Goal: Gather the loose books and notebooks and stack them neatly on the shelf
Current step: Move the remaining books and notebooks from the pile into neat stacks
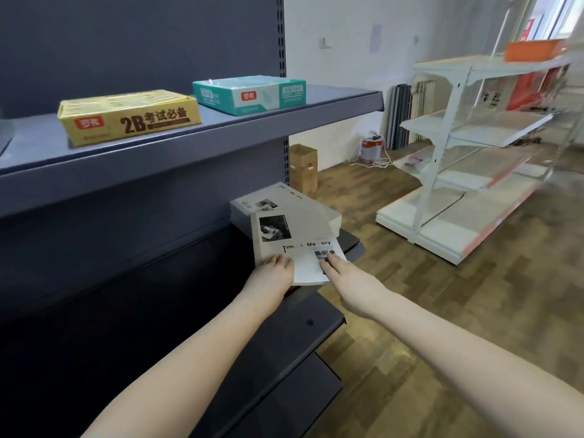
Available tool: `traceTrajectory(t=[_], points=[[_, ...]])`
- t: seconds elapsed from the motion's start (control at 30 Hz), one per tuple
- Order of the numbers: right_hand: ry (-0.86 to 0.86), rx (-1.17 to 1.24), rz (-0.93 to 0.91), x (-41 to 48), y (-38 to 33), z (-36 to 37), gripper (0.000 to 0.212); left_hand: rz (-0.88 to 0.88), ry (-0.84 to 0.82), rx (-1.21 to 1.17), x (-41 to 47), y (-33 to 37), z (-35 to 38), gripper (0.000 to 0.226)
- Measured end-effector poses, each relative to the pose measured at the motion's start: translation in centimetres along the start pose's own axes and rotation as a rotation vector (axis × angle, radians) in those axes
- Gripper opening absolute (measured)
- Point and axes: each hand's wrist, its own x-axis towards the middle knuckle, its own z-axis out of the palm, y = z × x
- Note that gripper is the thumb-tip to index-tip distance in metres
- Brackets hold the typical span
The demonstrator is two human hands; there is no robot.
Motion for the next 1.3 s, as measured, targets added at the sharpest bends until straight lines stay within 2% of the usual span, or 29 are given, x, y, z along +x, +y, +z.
traceTrajectory(t=[0.23, 0.43, 0.6, 0.8, 1.03, 1.23, 1.3], points=[[0.056, -0.044, 0.03, 4.5, 1.5, 0.8, 0.076, -0.005, -0.08, -0.19, 2.3, -1.2, 0.3, 0.065], [0.075, 0.042, 0.177, 8.0, 1.1, 0.4, 0.06, -0.073, -0.09, -0.189, 5.8, -1.2, 0.7, 0.065], [0.021, 0.101, 0.269, 11.2, 2.0, 0.1, 0.077, -0.134, -0.058, -0.185, 8.1, -0.7, 0.9, 0.064], [0.0, 0.103, 0.253, 13.5, 3.4, -0.4, 0.084, -0.174, 0.024, -0.261, 10.2, -0.7, 1.3, 0.062], [0.003, 0.111, 0.227, 15.2, 4.3, -0.1, 0.083, -0.185, 0.105, -0.295, 11.7, -1.4, 2.9, 0.067], [0.005, 0.126, 0.205, 16.4, 4.5, -0.6, 0.083, -0.251, 0.129, -0.274, 12.5, -0.9, 3.2, 0.097], [-0.009, 0.129, 0.205, 16.5, 4.4, -0.6, 0.085, -0.276, 0.157, -0.284, 12.6, -0.7, 3.5, 0.094]])
